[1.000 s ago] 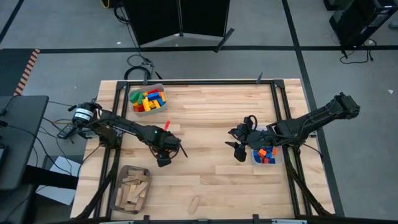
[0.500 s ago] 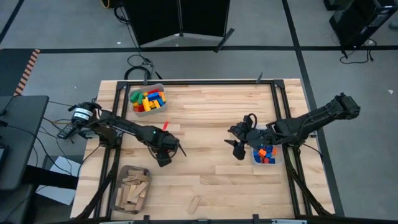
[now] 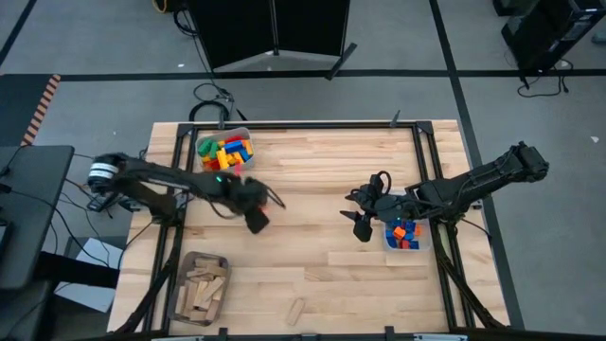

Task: Sort blocks by size
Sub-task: Put the large orange game piece into the gray bin

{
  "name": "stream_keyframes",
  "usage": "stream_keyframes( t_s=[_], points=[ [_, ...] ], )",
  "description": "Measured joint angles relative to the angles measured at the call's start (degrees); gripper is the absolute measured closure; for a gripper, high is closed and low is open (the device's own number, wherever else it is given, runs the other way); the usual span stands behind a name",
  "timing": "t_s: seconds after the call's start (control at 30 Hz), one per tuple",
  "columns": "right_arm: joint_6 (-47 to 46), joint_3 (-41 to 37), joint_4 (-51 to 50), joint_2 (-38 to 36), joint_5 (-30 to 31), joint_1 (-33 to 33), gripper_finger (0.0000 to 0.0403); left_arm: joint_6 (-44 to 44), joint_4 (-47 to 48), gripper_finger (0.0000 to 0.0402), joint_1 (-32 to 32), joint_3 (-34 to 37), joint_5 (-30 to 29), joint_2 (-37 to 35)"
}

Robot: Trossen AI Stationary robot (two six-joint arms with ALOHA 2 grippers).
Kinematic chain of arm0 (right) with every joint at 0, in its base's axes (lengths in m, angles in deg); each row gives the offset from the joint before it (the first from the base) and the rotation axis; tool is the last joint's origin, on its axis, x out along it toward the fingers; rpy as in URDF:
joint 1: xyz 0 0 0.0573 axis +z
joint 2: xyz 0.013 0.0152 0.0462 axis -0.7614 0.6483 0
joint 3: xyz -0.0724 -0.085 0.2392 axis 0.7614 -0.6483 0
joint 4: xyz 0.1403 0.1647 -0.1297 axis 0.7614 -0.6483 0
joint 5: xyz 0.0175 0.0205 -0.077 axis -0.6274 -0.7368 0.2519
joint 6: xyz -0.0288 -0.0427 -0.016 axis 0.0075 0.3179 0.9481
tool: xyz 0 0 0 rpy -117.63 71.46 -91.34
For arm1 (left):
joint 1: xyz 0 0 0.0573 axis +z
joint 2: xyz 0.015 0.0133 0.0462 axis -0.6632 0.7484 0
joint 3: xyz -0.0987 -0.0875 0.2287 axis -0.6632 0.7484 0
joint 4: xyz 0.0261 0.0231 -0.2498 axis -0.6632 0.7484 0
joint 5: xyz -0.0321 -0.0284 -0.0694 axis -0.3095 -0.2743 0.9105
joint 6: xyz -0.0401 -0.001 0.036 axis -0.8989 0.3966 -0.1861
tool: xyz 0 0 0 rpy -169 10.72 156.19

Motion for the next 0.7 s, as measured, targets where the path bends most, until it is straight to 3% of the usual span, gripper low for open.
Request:
stream_keyframes(
  t_s=[0.4,0.7],
  points=[
    [-0.47,-0.02,3.49,0.02,0.0,-1.44,0.0162,1.32,9.27,0.0257,23.33,-0.04,-1.91,-20.98],
    [-0.86,-0.02,10.53,0.07,0.02,-4.81,0.0167,0.0,13.68,0.0257,43.37,-0.04,-2.35,-20.05]
  ],
)
